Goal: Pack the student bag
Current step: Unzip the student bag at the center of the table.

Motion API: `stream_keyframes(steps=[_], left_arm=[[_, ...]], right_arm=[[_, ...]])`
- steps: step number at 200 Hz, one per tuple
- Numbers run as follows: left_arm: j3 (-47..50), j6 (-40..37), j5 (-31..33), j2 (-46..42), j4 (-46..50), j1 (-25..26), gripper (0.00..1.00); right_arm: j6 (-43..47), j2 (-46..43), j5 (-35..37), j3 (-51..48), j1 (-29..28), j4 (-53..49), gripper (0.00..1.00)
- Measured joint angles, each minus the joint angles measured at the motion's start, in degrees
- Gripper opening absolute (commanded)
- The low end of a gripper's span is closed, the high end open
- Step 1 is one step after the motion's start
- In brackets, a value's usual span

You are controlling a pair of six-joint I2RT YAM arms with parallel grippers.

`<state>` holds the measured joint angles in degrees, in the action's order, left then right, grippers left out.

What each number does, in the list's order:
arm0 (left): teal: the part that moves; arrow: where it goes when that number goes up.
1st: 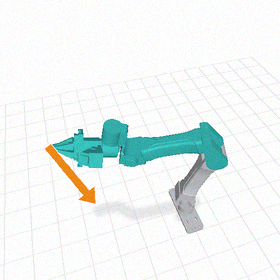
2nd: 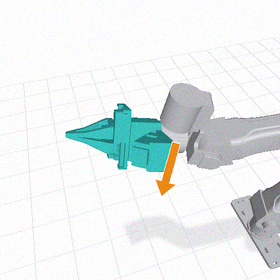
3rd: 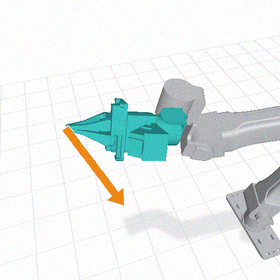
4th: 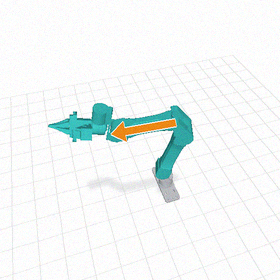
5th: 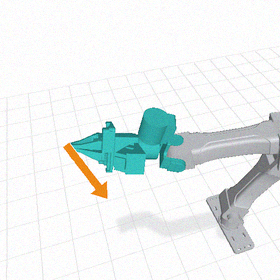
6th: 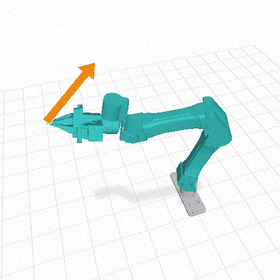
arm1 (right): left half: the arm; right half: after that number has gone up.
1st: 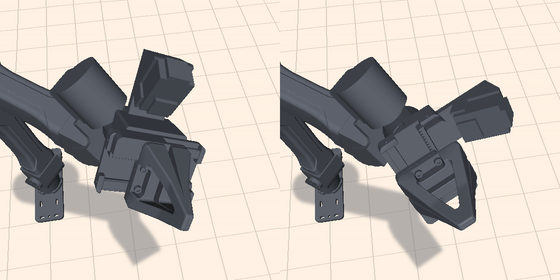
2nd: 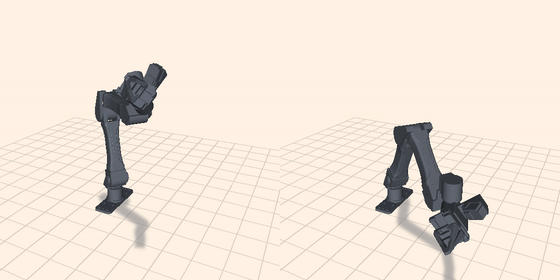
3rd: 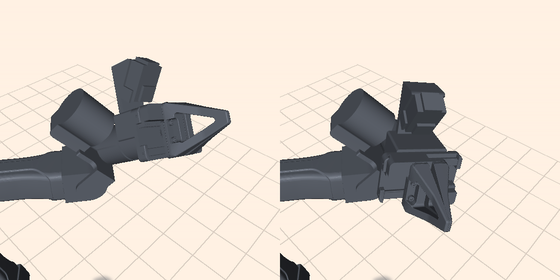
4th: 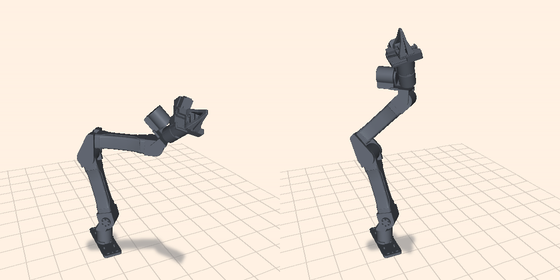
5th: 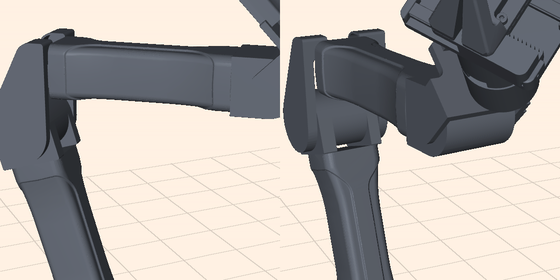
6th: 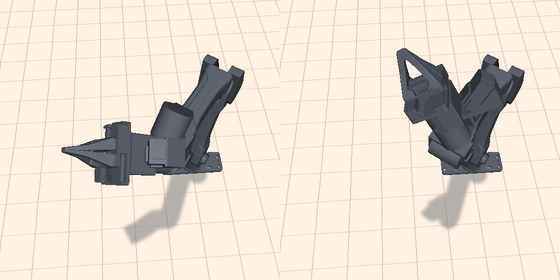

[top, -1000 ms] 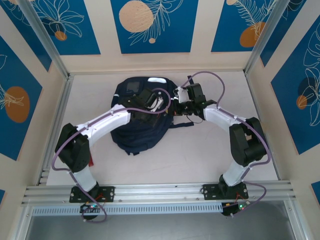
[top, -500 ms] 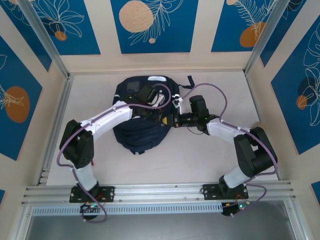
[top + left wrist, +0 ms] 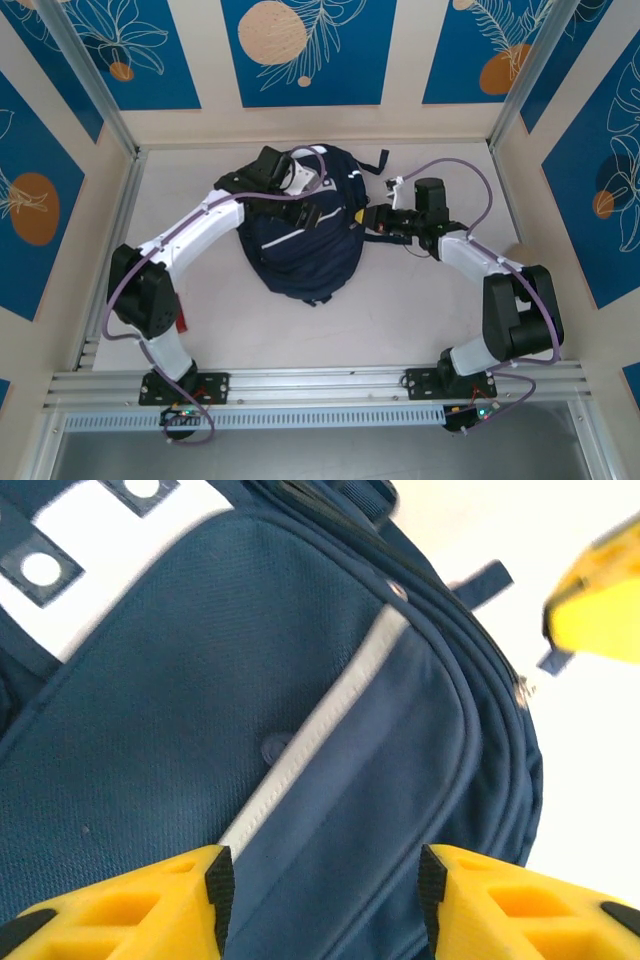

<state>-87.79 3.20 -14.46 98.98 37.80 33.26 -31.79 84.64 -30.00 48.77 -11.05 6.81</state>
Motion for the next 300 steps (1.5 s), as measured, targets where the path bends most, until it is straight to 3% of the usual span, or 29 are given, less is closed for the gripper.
stream_keyframes(steps=[41,119,130,164,184,242,300], left_arm=[[5.05,-4.59,-0.74,0.11,-0.72,1.81,0.52],[4.72,-7.93,0.37,5.49,-1.66,3.08,0.47],[4.46,-8.02,0.83,6.45,-1.88,3.19,0.42],[3.37,-7.65,1.09,7.23,-1.81,3.65,0.12],[2.99,-7.41,1.46,7.23,-1.84,3.80,0.00],[2.97,-3.72,3.76,5.70,-2.25,3.91,0.00],[2.97,-0.90,4.70,3.80,-3.23,3.96,0.00]], right_arm=[[-1.29,1.11,-0.04,1.81,1.95,-0.59,0.00],[-1.70,1.86,-0.31,2.69,2.19,-1.77,0.00],[-1.68,1.88,-0.35,2.86,2.19,-2.01,0.00],[-1.22,1.88,-0.22,2.97,2.16,-2.49,0.00],[0.57,1.81,0.39,2.97,1.86,-2.93,0.00],[6.99,-3.63,0.57,-2.32,-2.58,-1.09,0.00],[7.78,-4.61,0.02,-5.05,-8.76,4.00,0.00]])
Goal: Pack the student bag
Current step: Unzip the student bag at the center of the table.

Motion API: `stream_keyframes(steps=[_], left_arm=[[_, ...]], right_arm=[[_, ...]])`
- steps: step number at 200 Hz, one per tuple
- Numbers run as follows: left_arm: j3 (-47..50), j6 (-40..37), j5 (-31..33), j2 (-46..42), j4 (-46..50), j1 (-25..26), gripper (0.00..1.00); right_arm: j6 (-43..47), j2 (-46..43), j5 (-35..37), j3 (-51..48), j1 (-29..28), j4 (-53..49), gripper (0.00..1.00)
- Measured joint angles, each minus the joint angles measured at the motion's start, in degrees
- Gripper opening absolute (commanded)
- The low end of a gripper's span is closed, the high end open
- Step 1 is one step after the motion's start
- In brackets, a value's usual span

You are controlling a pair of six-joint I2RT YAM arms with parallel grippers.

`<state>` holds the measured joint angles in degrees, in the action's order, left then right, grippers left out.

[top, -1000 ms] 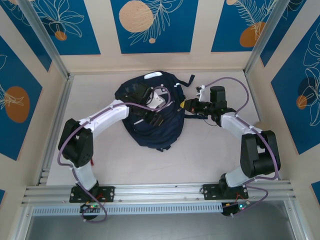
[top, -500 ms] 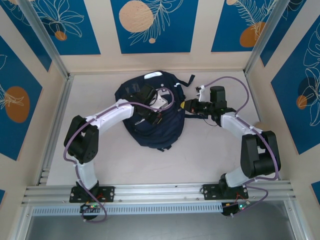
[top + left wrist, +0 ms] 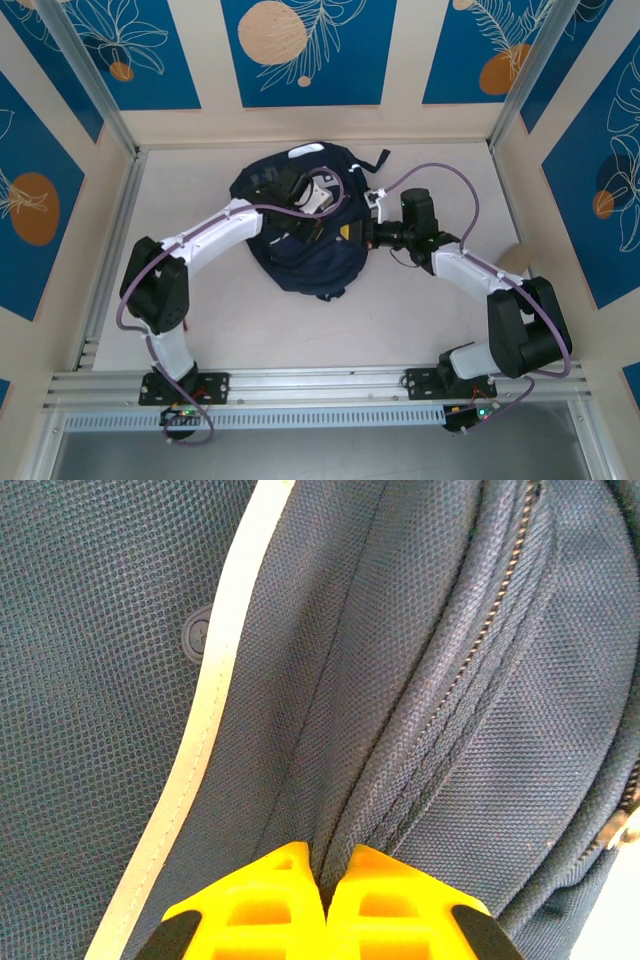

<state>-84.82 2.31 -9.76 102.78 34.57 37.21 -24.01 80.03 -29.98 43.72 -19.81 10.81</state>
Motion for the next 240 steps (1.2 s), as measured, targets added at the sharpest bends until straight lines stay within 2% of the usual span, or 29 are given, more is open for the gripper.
stream_keyframes(steps=[51,82,124,165,196,240], left_arm=[[0.00,3.15,0.39,-1.29,-1.49,0.00,0.00],[0.00,4.28,0.24,-1.55,-2.29,-0.07,0.00],[0.33,4.87,-0.22,-2.16,-4.81,-0.57,0.00],[3.82,4.66,-0.79,-4.83,-8.94,-1.73,0.00],[4.87,4.20,-1.36,-5.55,-9.46,-2.01,0.00],[5.07,2.71,-2.64,-6.10,-9.49,-2.54,0.00]], right_arm=[[-1.03,1.46,6.08,-1.62,-8.48,6.08,0.00],[-1.68,2.62,9.35,-3.28,-11.78,9.62,0.00],[-6.51,1.70,7.93,-3.56,-9.22,8.35,0.33],[-10.69,-5.70,6.01,-3.96,-5.33,2.80,0.59],[-16.04,-6.47,5.49,-2.51,-2.16,-0.61,0.70],[-24.11,-0.98,1.57,1.38,1.01,-0.96,0.70]])
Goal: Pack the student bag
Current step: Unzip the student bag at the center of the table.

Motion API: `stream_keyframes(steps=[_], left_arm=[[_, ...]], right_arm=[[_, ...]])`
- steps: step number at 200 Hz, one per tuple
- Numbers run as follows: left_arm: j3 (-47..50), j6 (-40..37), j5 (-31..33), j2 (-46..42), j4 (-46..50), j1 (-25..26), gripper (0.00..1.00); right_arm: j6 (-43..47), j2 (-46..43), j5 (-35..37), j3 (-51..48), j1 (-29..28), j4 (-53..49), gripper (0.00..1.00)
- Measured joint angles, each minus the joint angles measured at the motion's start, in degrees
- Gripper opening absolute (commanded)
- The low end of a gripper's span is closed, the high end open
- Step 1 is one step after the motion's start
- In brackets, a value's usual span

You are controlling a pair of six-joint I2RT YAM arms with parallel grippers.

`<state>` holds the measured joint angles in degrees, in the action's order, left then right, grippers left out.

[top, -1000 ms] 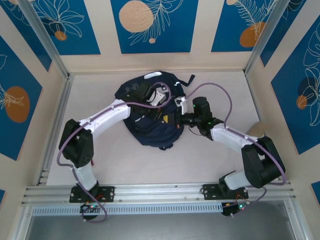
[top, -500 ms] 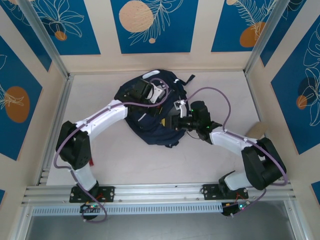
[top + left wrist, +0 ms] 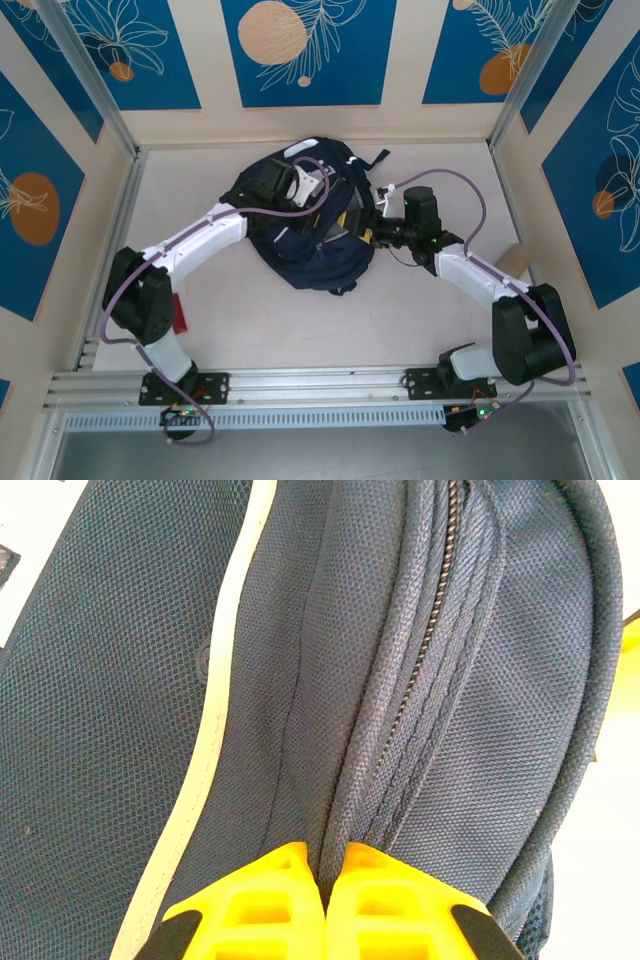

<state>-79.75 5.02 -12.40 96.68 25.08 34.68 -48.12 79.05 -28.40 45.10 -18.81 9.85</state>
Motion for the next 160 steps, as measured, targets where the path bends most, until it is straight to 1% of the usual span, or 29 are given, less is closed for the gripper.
stream_keyframes(steps=[33,41,65,82,97,108,131,160], left_arm=[[0.94,-0.66,-0.31,-0.76,0.07,-0.17,0.00],[1.27,-0.63,-0.48,-0.98,0.09,-0.17,0.03],[2.12,0.13,-0.68,-1.81,0.37,-0.26,0.19],[2.60,1.90,-0.68,-3.02,0.44,-0.31,0.35],[2.99,4.42,-0.33,-5.05,0.59,-0.33,0.40],[3.72,6.32,0.48,-7.02,0.81,-0.35,0.46],[7.82,11.82,1.18,-12.24,1.07,-0.39,0.49],[16.11,19.37,2.03,-18.16,0.94,0.09,0.51]], right_arm=[[-2.93,3.63,-2.67,3.34,-0.31,1.18,0.66],[-3.30,4.72,-3.21,4.44,-0.52,1.73,0.65],[-4.66,8.37,-4.02,7.82,-1.77,3.17,0.58],[-5.81,11.15,-4.70,9.81,-2.80,4.37,0.51],[-7.34,13.40,-5.29,10.91,-3.30,5.40,0.46],[-8.17,14.84,-5.70,11.74,-3.67,6.08,0.43],[-9.70,16.81,-6.16,13.86,-4.85,6.45,0.39],[-10.69,18.10,-6.27,16.22,-6.27,6.84,0.36]])
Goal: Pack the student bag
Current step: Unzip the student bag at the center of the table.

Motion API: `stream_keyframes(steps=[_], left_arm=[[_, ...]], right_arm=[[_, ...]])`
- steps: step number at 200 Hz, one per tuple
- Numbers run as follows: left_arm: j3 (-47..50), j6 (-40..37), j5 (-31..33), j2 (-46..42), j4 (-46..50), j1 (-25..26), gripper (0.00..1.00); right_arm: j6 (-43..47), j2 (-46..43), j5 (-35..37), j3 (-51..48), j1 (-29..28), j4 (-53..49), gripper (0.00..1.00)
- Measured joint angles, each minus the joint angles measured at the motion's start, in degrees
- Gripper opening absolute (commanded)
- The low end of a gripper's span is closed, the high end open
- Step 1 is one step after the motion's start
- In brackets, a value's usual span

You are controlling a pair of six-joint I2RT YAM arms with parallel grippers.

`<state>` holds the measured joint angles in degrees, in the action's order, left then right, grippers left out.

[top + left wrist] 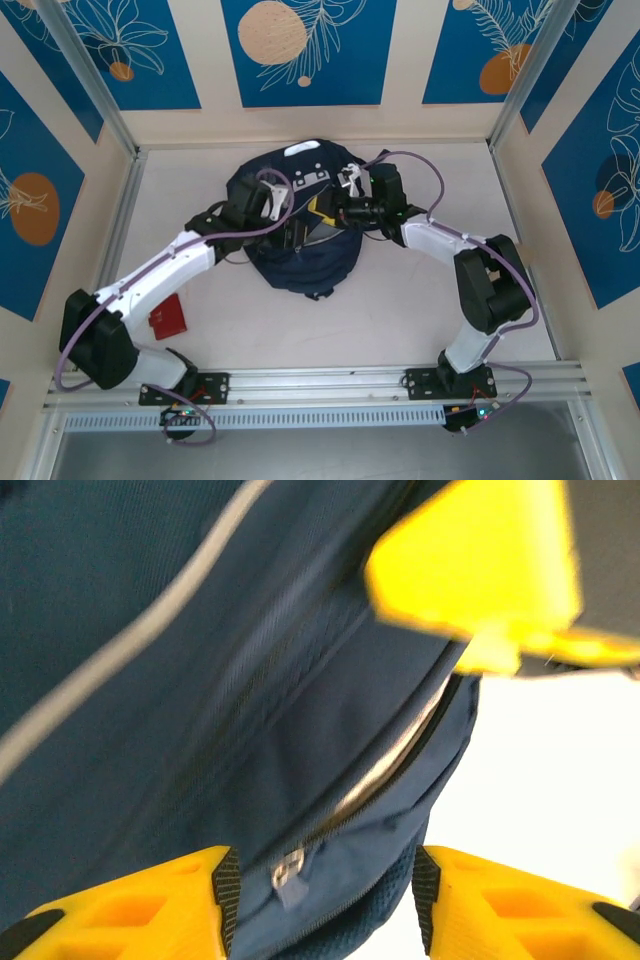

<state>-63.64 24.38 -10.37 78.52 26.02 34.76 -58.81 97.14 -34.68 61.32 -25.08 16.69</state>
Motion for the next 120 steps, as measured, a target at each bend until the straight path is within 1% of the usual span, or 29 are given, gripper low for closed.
stream_keyframes(steps=[20,51,80,120], left_arm=[[5.81,4.79,0.66,-2.40,-0.90,0.57,0.51],[12.46,11.74,0.92,-3.04,-4.61,0.79,0.46],[14.25,15.82,1.49,-2.99,-8.33,0.98,0.39],[14.67,18.64,1.62,-2.10,-13.66,1.01,0.36]], right_arm=[[-0.22,0.87,-0.31,1.07,-0.57,0.00,0.35],[-0.59,1.40,-0.31,1.84,-1.11,0.00,0.34],[-0.61,1.46,-0.28,2.01,-1.42,0.00,0.33],[-0.59,1.46,-0.24,2.01,-1.66,0.00,0.33]])
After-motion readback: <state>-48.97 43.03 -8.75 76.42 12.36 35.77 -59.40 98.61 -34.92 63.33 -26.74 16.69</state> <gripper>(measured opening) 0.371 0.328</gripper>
